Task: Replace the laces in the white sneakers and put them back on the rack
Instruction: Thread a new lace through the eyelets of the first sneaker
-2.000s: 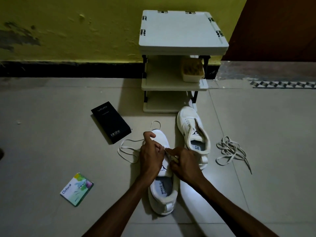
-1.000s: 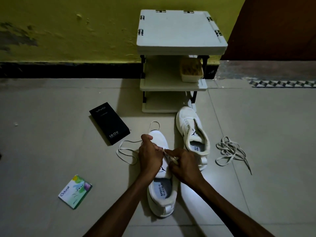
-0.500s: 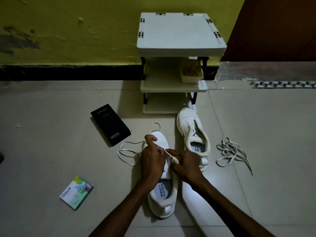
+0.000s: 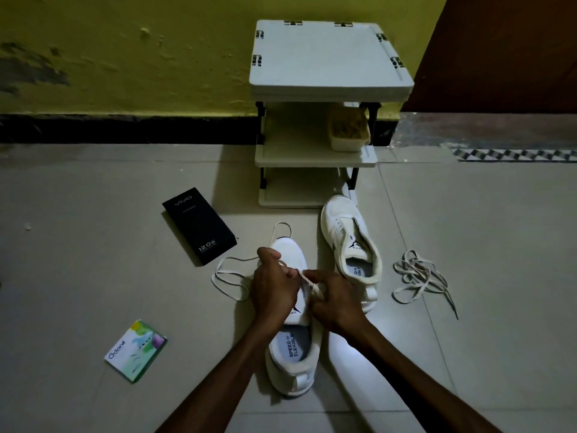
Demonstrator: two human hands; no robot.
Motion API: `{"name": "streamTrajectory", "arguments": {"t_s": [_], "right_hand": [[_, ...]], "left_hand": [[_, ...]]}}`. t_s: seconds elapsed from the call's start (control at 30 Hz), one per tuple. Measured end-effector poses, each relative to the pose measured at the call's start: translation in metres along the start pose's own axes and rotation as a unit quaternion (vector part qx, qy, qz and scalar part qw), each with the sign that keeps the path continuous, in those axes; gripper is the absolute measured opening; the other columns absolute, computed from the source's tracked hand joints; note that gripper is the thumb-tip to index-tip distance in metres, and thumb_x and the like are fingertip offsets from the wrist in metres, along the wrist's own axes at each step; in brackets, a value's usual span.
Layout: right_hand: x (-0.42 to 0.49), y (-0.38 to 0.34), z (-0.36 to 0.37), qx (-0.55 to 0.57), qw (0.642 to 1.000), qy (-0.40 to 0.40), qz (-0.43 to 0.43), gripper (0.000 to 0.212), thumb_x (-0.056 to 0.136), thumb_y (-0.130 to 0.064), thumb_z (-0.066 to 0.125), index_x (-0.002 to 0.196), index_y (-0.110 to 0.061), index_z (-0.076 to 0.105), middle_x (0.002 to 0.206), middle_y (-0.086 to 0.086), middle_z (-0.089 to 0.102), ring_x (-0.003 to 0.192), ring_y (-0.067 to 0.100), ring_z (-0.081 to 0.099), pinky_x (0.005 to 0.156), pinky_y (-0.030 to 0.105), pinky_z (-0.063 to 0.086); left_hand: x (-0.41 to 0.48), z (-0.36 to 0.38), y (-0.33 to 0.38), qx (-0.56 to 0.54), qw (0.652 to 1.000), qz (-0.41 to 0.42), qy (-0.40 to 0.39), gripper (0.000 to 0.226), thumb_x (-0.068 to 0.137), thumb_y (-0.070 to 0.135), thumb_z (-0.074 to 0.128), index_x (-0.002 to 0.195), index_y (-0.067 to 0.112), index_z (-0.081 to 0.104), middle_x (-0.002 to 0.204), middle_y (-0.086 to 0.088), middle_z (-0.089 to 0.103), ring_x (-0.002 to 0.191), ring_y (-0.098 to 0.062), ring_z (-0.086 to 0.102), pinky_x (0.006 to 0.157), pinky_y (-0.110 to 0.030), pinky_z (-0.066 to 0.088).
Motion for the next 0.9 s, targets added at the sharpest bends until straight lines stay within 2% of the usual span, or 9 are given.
{"name": "streamTrajectory", "arguments": {"t_s": [0.1,0.23,0.43,0.6,0.77,0.9], "right_hand": [[0.001,0.000,0.000,-0.008,1.000,0.005,-0.003,0.054,0.079,-0.006,0.067,0.130,-0.020,0.060,0.130,-0.003,0.062,0.123,0.014,0.054,0.097,0.013,0.034],[0.000,-0.001,0.000,-0.005,1.000,0.001,0.002,0.054,0.079,-0.004,0.066,0.130,-0.020,0.060,0.129,-0.002,0.062,0.123,0.015,0.055,0.101,0.019,0.038],[-0.001,0.002,0.003,-0.006,1.000,-0.005,0.007,0.057,0.076,-0.005,0.065,0.131,-0.019,0.060,0.128,-0.002,0.062,0.122,0.014,0.055,0.098,0.016,0.037],[-0.002,0.001,0.004,0.016,1.000,-0.014,0.011,0.060,0.072,-0.004,0.065,0.130,-0.017,0.061,0.128,0.000,0.063,0.122,0.016,0.056,0.106,0.030,0.043],[-0.002,0.002,0.002,0.018,1.000,-0.006,0.013,0.060,0.073,-0.001,0.064,0.130,-0.015,0.061,0.128,0.002,0.062,0.122,0.016,0.055,0.101,0.019,0.038],[-0.004,0.002,0.001,0.023,1.000,-0.007,0.009,0.061,0.073,0.003,0.064,0.131,-0.012,0.059,0.130,0.005,0.061,0.124,0.019,0.053,0.101,0.019,0.037]], "left_hand": [[0.003,-0.001,-0.001,-0.018,1.000,-0.009,-0.015,0.040,0.081,0.019,0.068,0.105,0.023,0.036,0.095,-0.001,0.069,0.091,-0.023,0.063,0.066,-0.026,0.035],[-0.003,-0.006,0.007,0.010,0.999,0.035,0.020,0.039,0.083,0.018,0.067,0.104,0.024,0.035,0.090,0.002,0.071,0.089,-0.025,0.065,0.066,-0.030,0.037],[-0.009,-0.009,0.015,0.036,0.995,0.082,0.054,0.043,0.086,0.018,0.067,0.110,0.023,0.031,0.089,0.002,0.069,0.085,-0.025,0.066,0.064,-0.027,0.035],[-0.012,-0.007,0.017,0.053,0.994,0.081,0.058,0.041,0.091,0.020,0.062,0.114,0.018,0.029,0.094,-0.008,0.067,0.087,-0.030,0.065,0.069,-0.037,0.048],[-0.007,-0.009,0.017,0.018,0.998,0.042,0.041,0.032,0.089,0.011,0.056,0.114,0.012,0.035,0.095,-0.013,0.065,0.088,-0.034,0.062,0.065,-0.029,0.034],[-0.003,-0.007,0.014,0.014,0.999,0.032,0.031,0.033,0.085,0.009,0.054,0.111,0.013,0.035,0.091,-0.011,0.067,0.087,-0.032,0.062,0.063,-0.025,0.029]]}}
Point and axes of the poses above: each hand's wrist, its own x-axis towards the middle knuckle, its own z-axis out of the palm, y = z × x, the point moved 9 cm from there along x, towards the middle knuckle
